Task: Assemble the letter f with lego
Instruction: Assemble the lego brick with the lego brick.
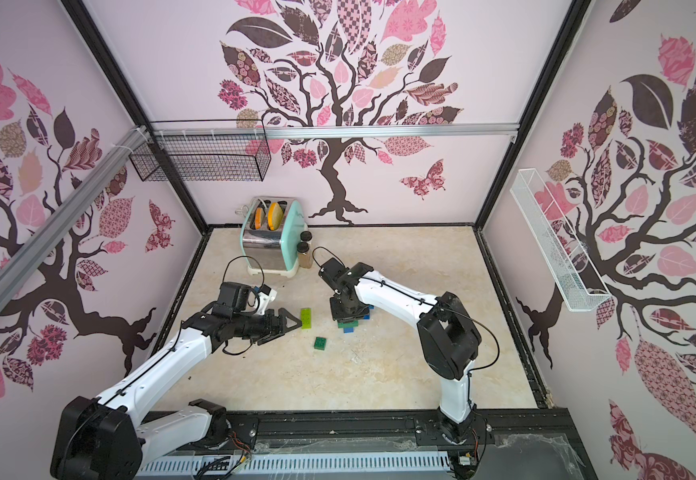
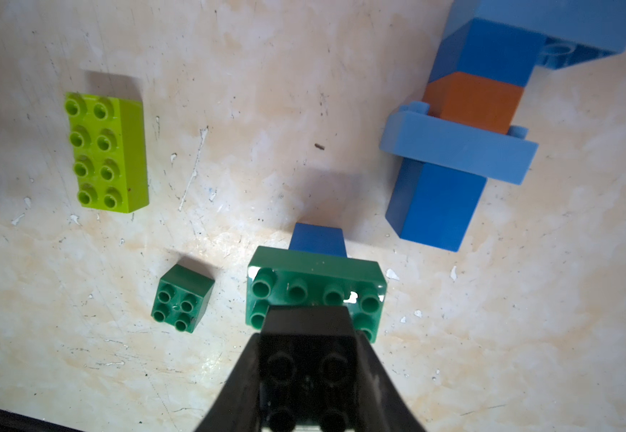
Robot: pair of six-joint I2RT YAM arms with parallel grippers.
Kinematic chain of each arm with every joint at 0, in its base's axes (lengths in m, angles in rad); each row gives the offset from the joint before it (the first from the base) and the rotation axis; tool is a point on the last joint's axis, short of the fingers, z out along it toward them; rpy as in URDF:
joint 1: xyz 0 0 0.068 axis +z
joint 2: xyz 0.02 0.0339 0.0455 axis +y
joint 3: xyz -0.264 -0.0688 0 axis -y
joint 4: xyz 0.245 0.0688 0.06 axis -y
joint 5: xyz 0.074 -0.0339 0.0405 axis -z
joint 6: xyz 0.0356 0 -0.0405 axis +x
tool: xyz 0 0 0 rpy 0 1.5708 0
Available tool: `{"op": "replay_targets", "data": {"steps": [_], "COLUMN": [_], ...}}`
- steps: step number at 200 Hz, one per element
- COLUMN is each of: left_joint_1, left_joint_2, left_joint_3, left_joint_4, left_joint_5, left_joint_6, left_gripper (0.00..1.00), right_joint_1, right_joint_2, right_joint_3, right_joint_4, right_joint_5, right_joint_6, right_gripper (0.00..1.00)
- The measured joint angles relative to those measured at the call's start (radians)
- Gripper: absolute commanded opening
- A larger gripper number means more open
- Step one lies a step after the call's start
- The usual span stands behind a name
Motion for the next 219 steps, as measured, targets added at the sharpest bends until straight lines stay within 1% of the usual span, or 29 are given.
{"op": "replay_targets", "data": {"steps": [73, 219], "left_joint_1": [0.000, -0.001], "left_joint_2": [0.002, 0.006], "left_joint_3": [0.000, 0.000], "left_joint_4": [-0.008, -0.012], "left_joint_5": [-0.008, -0.029], "left_joint_6": [0.002, 0.012], "left_gripper": [0.86, 0.86], "right_joint_1": [0.000, 0.014], "right_joint_2": [0.000, 0.002], "right_joint_3": [-0.032, -0.036], "right_joint_4": [0.008, 0.024], "right_joint_5": [0.000, 0.013], "right_joint_6": [0.007, 0.031], "right_gripper": [0.25, 0.25]}}
